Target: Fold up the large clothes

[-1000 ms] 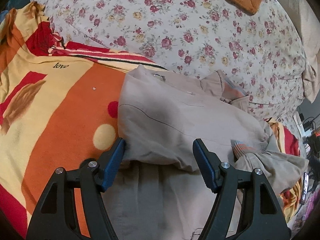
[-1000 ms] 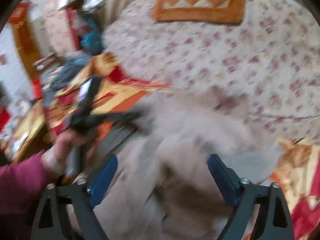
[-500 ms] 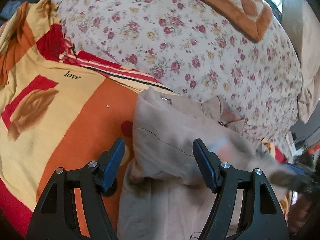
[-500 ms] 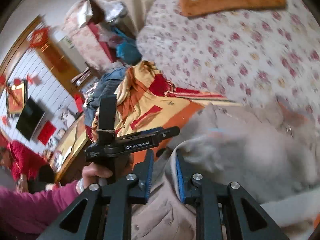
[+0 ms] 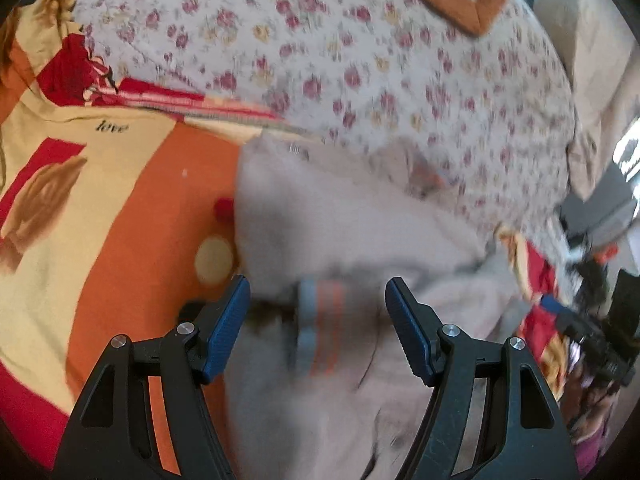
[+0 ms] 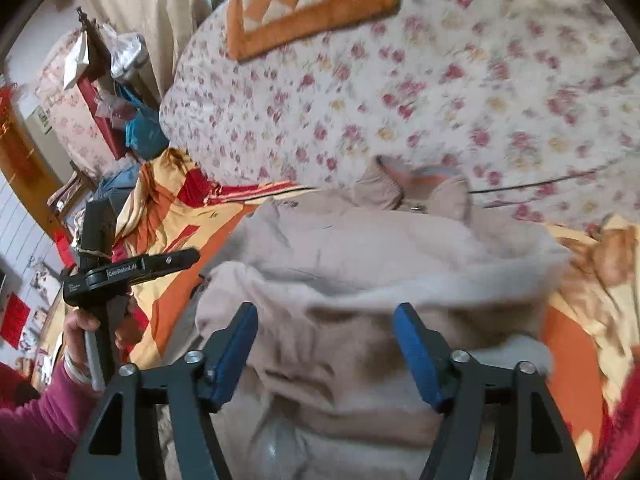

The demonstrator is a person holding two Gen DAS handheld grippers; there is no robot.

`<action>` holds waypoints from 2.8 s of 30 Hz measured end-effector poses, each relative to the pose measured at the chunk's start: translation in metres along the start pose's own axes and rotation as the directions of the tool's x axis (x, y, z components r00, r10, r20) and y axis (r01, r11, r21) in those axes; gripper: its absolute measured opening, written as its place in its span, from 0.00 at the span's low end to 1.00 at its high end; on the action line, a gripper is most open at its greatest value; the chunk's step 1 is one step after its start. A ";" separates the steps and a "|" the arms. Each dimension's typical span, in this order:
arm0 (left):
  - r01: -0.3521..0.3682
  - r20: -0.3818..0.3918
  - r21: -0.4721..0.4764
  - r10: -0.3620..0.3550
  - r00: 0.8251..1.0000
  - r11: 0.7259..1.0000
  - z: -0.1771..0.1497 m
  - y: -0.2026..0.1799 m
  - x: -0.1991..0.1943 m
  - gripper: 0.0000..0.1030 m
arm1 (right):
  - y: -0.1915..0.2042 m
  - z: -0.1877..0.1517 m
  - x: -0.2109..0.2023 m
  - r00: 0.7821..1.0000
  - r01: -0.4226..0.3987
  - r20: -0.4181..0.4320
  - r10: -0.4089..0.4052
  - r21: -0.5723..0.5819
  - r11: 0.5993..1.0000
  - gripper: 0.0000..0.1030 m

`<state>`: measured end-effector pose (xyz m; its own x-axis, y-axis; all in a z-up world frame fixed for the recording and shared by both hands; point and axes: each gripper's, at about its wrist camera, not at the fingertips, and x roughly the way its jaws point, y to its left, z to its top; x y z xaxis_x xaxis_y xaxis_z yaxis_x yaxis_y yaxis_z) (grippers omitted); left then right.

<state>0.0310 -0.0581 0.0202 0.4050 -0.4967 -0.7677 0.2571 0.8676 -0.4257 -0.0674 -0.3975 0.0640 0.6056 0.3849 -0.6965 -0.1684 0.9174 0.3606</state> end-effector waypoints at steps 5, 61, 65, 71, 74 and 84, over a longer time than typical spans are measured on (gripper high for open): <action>0.027 -0.077 0.038 -0.024 0.997 0.999 -0.022 -0.004 0.012 0.68 | -0.013 -0.031 -0.002 0.998 0.030 -0.050 -0.028 0.033 0.999 0.67; -0.093 0.205 -0.159 0.125 0.971 0.983 0.039 0.020 -0.011 0.10 | -0.064 -0.031 -0.020 0.964 0.254 0.024 -0.266 0.222 0.941 0.71; -0.098 0.164 -0.148 0.122 0.979 0.984 0.033 0.015 0.006 0.10 | -0.057 -0.029 -0.005 0.943 0.334 -0.040 -0.331 0.120 0.935 0.72; -0.075 0.152 -0.124 0.094 0.984 0.989 0.029 0.006 0.013 0.11 | -0.075 -0.019 0.007 0.956 0.293 -0.060 -0.286 0.224 0.930 0.72; -0.076 0.151 -0.112 0.093 0.984 0.991 0.029 0.003 0.014 0.11 | -0.074 -0.013 0.017 0.957 0.291 -0.080 -0.280 0.197 0.936 0.72; -0.108 0.204 -0.104 0.128 0.970 0.989 0.028 -0.006 -0.008 0.64 | -0.104 -0.039 0.016 0.909 0.378 -0.240 -0.340 0.133 0.916 0.30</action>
<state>0.0513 -0.0596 0.0425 0.6053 -0.3761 -0.7015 0.1190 0.9142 -0.3874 -0.0705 -0.4826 -0.0082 0.4215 0.0619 -0.9047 0.1785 0.9725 0.1496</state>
